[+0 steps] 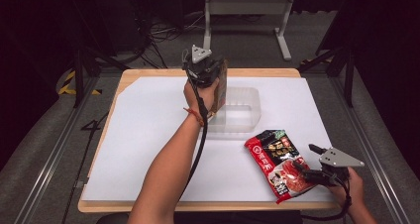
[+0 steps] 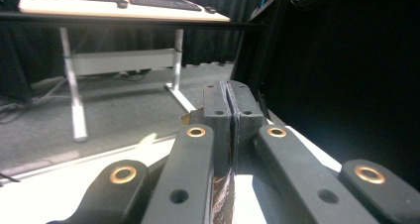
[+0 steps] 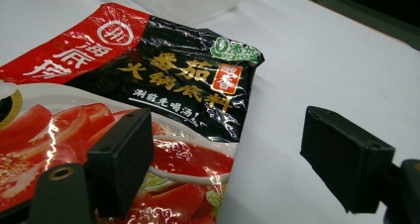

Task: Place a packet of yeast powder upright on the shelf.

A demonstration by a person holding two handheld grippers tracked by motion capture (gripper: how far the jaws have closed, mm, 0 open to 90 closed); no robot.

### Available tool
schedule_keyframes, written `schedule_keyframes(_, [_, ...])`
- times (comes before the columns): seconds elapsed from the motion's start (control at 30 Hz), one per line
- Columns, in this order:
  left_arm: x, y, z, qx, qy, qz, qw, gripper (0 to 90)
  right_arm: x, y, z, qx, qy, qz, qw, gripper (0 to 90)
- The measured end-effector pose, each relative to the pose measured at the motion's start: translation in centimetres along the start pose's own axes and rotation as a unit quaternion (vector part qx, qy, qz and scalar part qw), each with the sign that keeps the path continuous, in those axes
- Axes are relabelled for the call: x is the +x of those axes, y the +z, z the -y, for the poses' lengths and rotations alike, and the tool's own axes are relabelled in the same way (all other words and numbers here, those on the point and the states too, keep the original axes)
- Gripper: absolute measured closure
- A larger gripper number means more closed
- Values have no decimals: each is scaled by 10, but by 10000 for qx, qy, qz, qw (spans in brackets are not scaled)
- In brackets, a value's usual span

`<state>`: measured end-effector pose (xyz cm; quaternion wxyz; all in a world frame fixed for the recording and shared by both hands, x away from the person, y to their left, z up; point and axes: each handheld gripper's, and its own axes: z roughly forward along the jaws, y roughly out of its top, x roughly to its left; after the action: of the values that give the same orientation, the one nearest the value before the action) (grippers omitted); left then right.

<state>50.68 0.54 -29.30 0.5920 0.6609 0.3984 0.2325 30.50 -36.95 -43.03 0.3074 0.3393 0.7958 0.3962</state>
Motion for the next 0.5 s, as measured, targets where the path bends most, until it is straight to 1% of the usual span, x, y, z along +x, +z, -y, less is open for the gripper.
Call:
schedule_keyframes(0.03, [-1,0,3,-15,-64,74,10000,880,0,0,0,-8,-2,4,10000,210])
schedule_keyframes(0.1, [-2,1,5,8,-72,107,9999,878,0,0,0,-6,7,4,10000,210])
schedule_keyframes(0.17, [-5,3,10,119,-60,171,9998,875,-1,0,0,-9,-4,4,10000,210])
schedule_keyframes(0.23, [-7,6,14,240,58,194,9995,872,0,0,0,-2,-7,-1,10000,210])
schedule_keyframes(0.27, [-8,7,19,302,83,211,9993,870,0,0,0,-3,-10,-6,10000,210])
schedule_keyframes(0.33, [-7,8,26,338,73,324,9989,870,0,0,0,-9,-25,2,10000,210])
schedule_keyframes(0.37, [-7,7,30,299,78,406,9987,870,0,0,0,-10,-27,0,10000,210])
schedule_keyframes(0.43, [-7,7,31,299,83,424,9986,869,0,0,0,1,-1,-7,10000,210])
schedule_keyframes(0.5, [-7,5,33,316,82,509,9982,870,0,0,0,-1,-5,-6,10000,210])
